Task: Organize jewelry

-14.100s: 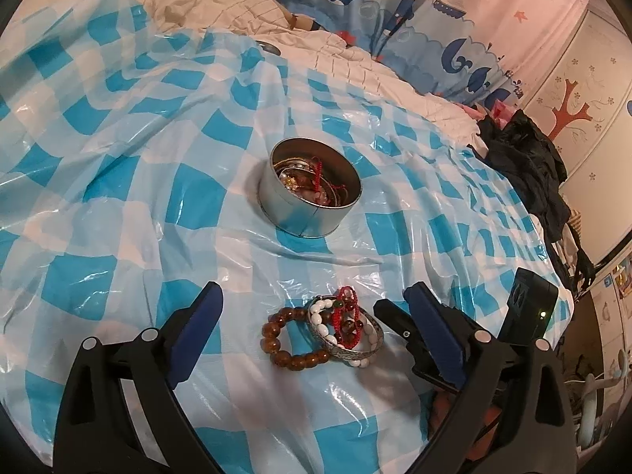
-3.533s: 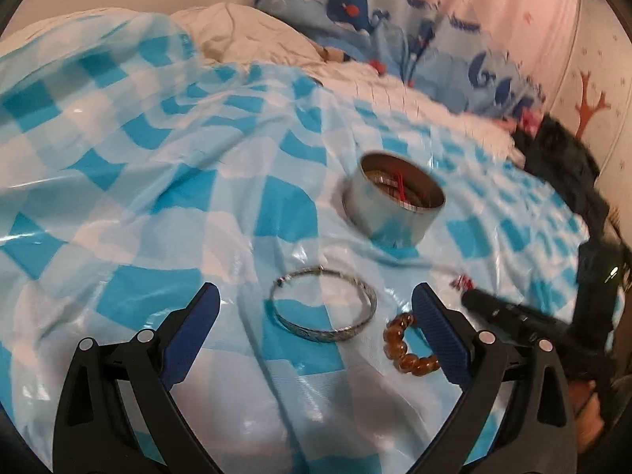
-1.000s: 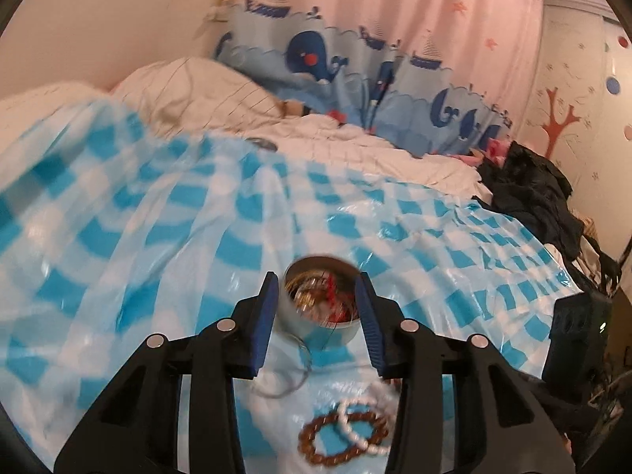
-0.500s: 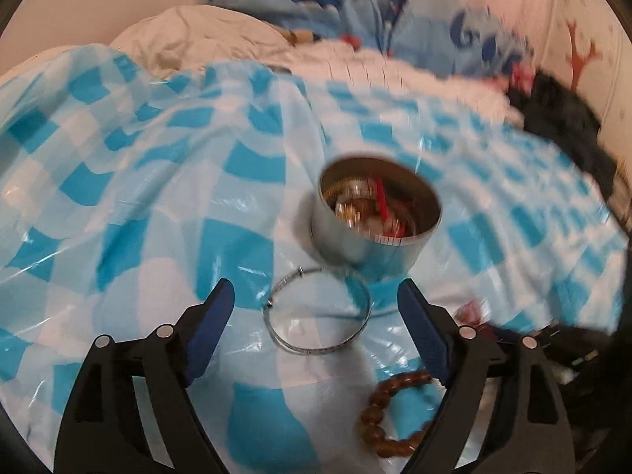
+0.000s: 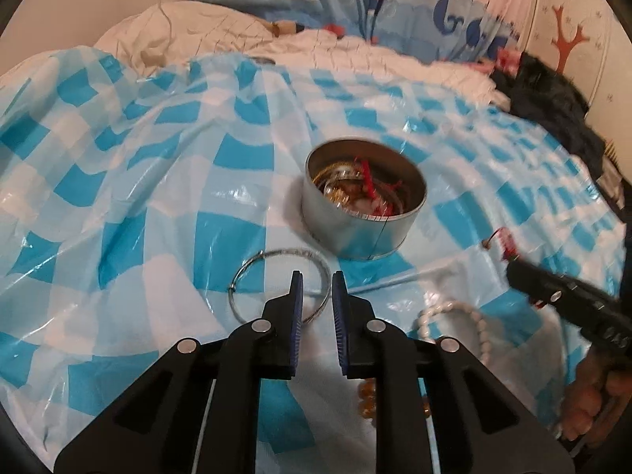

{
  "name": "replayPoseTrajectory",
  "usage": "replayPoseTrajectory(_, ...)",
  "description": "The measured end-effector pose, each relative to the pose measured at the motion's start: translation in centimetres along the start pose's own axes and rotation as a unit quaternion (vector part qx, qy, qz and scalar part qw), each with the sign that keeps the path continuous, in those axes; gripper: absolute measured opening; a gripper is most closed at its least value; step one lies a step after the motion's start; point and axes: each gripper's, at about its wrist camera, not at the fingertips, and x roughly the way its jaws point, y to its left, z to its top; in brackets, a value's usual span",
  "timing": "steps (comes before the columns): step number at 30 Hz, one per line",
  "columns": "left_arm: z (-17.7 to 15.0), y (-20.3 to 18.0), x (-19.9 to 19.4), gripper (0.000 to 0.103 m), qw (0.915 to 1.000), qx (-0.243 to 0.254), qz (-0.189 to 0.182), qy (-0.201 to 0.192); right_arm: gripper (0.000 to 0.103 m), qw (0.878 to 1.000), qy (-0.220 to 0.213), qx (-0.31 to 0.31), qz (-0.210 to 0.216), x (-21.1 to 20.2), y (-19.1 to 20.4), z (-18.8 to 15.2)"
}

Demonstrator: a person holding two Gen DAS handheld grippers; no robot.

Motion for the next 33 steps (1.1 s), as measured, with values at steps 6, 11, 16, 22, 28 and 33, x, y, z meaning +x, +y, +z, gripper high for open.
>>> replayPoseTrajectory(6, 0.5, 0.4, 0.8, 0.081, 0.9992, -0.014, 0.034, -0.018, 0.010, 1.000, 0.011, -0.006, -0.002, 0.6, 0.2, -0.2)
replayPoseTrajectory(11, 0.4, 0.6, 3.0, 0.083, 0.9989, -0.009, 0.042, 0.019, 0.010, 1.000, 0.008, -0.010, 0.001, 0.5, 0.4, -0.2)
replayPoseTrajectory(16, 0.0, 0.3, 4.1, 0.034, 0.9981, 0.005, 0.037, 0.049, 0.010, 1.000, 0.009, -0.010, 0.006, 0.6, 0.5, -0.3)
replayPoseTrajectory(22, 0.2, 0.8, 3.0, 0.018, 0.9985, -0.005, 0.034, 0.043, 0.010, 1.000, -0.001, -0.011, 0.015, 0.0, 0.7, 0.0)
replayPoseTrajectory(28, 0.5, 1.2, 2.6, 0.073, 0.9977, -0.012, 0.064, 0.018, 0.010, 1.000, 0.002, -0.009, 0.022, 0.0, 0.8, 0.0)
replayPoseTrajectory(33, 0.7, 1.5, 3.6, 0.076, 0.9963, -0.008, 0.079, 0.034, 0.010, 1.000, 0.004, -0.007, 0.024, 0.1, 0.9, -0.1)
